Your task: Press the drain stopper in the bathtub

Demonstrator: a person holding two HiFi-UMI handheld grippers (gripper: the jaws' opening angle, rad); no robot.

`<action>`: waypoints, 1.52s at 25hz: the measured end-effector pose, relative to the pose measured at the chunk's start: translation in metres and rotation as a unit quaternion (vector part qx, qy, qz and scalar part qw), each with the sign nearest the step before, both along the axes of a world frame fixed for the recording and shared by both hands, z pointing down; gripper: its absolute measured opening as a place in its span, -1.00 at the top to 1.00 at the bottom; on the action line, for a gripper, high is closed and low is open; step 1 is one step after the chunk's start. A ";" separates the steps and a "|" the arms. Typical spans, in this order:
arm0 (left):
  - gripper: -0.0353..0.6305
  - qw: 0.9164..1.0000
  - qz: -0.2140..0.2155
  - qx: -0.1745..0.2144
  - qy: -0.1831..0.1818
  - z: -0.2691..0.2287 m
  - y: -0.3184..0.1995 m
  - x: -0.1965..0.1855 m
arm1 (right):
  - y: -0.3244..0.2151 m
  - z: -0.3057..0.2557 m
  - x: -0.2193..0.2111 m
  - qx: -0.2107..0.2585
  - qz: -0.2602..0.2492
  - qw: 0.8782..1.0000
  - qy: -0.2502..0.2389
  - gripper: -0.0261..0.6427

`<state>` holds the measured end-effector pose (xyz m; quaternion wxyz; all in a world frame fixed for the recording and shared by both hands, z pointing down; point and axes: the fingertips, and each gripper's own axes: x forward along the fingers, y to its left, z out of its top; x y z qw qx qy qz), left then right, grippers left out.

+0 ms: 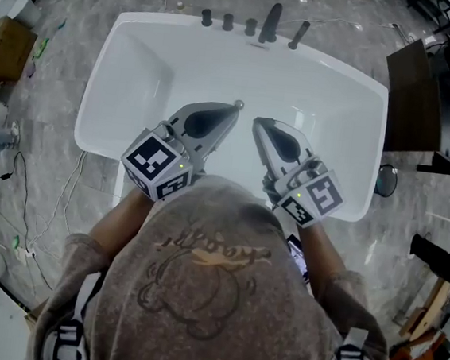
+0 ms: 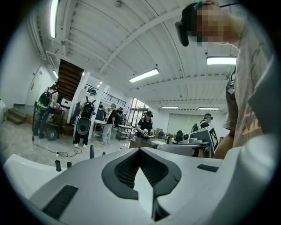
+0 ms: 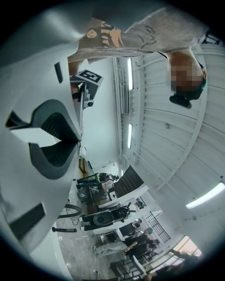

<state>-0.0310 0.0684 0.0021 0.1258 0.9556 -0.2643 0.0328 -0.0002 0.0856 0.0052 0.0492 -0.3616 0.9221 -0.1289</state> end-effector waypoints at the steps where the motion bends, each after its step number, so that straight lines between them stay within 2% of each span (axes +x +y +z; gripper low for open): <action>1: 0.89 1.000 0.000 0.007 -0.002 0.000 0.000 0.000 | 0.000 0.000 0.000 0.004 -0.001 1.000 -0.001 0.92; 11: 0.89 0.999 0.003 0.036 -0.012 0.003 -0.002 -0.006 | 0.001 -0.001 0.000 0.025 -0.002 1.000 0.002 0.92; 31: 0.89 1.000 0.000 0.021 -0.014 0.014 0.001 -0.010 | 0.003 -0.012 -0.010 0.047 -0.038 0.998 0.018 0.92; 38: 0.89 1.000 -0.011 0.020 -0.019 0.016 0.009 -0.011 | 0.009 -0.011 -0.007 0.040 -0.043 0.998 0.017 0.92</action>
